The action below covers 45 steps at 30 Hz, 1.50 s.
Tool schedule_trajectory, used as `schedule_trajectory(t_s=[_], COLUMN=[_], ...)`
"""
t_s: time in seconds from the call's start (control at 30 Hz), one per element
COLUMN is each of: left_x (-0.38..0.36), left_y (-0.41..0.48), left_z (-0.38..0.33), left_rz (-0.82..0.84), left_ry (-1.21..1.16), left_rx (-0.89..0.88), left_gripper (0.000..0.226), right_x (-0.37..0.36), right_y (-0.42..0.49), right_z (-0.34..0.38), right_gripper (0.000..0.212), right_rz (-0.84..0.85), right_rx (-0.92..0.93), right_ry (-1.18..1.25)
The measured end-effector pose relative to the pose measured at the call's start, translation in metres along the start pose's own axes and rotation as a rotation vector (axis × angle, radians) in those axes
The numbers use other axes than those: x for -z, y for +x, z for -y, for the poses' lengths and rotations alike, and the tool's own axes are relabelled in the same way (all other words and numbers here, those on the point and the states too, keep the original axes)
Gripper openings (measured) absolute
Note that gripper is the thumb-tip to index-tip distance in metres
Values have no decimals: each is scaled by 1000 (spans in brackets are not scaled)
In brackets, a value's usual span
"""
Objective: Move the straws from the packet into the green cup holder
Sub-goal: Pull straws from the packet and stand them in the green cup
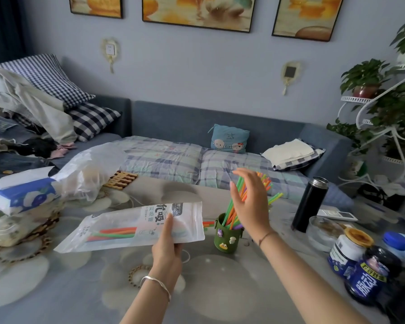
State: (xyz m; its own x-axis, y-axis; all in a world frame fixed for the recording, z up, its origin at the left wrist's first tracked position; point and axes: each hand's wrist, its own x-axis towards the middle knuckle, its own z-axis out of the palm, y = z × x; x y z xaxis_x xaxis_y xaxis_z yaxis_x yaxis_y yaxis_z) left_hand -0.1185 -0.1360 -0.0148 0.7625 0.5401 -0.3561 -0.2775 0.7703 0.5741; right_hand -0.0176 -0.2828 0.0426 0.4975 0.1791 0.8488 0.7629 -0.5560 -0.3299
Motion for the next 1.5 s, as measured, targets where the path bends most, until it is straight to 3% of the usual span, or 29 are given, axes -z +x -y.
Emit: schedule_trajectory(t_s=[0.07,0.13,0.23,0.3,0.43,0.57,0.67,0.87,1.03,1.23,1.33,1.43,1.5], left_x=[-4,-7,-10,-14,-19,-21,-22,-18,-7,-9,-9,-7,-7], left_y=[-9,-17,-32,-43,-62,-71,-75,-72,-61,-60,-60,-59,-58], left_z=[-3,-6,-9,-13,-23,-32,-38,-45,-46,-35,-38,-44,-43], left_rz=[19,24,21,61,156,201,189,96,16,-47,-29,-47,-51], left_ry=[26,70,137,220,302,327,304,178,38,50,-2,-57,-64], left_rx=[-14,-44,-169,-269,-361,-377,-381,-310,-134,-46,-31,-29,-22], left_gripper=[36,38,50,48,25,20,24,50,61,70,63,57,56], right_x=[-2,-8,-9,-5,1,10,14,32,44,33,38,46,45], right_y=[-21,-40,-54,-61,-68,-70,-72,-61,-54,-57,-48,-39,-39], right_z=[26,49,71,80,95,102,102,97,83,100,98,90,88], right_gripper=[16,13,25,31,26,23,18,13,16,17,15,28,30], right_rz=[-19,-21,-28,-36,-64,145,152,79,-60,190,57,-127,-140], right_rx=[-199,-589,-1213,-1383,-1404,-1279,-1176,-974,-1020,-1027,-1035,-1051,-1059], right_ry=[268,564,1072,1351,1371,1060,915,917,913,935,919,893,906])
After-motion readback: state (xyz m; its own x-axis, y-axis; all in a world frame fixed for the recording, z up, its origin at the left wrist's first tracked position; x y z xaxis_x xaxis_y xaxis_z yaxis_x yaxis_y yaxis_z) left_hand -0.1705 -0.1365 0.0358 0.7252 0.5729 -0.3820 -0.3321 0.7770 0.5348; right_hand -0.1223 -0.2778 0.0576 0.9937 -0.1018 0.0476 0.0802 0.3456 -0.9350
